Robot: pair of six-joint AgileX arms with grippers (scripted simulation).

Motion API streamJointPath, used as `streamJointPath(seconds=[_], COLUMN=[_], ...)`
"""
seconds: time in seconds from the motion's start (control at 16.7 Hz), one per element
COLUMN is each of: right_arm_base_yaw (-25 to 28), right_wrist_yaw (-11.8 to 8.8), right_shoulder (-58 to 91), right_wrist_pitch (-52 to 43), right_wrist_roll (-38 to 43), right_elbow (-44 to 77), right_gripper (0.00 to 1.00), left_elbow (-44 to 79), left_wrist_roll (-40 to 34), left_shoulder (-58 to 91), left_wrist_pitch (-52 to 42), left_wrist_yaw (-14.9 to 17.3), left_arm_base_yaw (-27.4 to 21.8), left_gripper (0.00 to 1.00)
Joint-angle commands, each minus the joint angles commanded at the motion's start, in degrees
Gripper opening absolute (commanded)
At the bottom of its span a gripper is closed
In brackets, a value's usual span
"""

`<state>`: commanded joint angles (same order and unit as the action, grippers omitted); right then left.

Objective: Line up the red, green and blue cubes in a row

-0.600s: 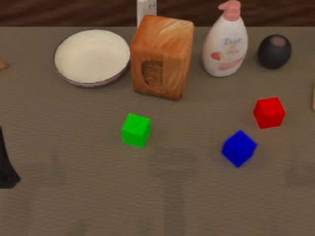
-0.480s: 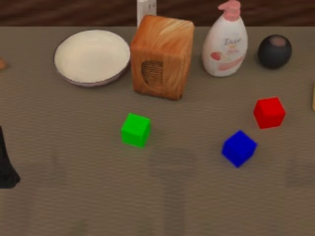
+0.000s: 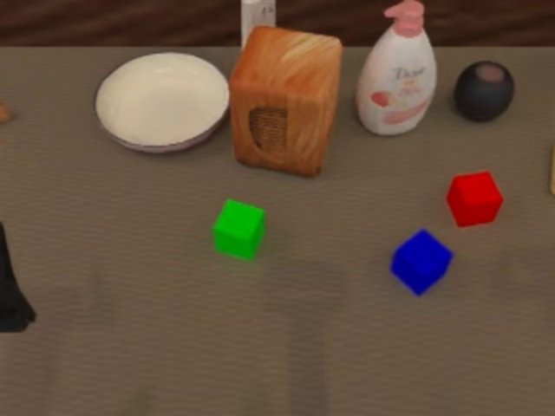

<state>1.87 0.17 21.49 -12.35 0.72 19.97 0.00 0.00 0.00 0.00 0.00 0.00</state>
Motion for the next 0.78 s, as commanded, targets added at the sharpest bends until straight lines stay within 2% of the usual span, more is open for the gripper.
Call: streamJointPath(seconds=[0.78], right_arm_base_yaw=[6.9], right_wrist_yaw=[0.0], right_shoulder=[80.4], right_wrist_pitch=[-41.3], right_wrist_roll=[0.0], right_elbow=[65.4], right_gripper=[1.0], left_elbow=[0.0], left_wrist_roll=[0.0], left_shoulder=[0.0], left_wrist_pitch=[0.0], left_wrist_yaw=[0.0], left_arm_base_yaw=[0.0], left_gripper=[1.0])
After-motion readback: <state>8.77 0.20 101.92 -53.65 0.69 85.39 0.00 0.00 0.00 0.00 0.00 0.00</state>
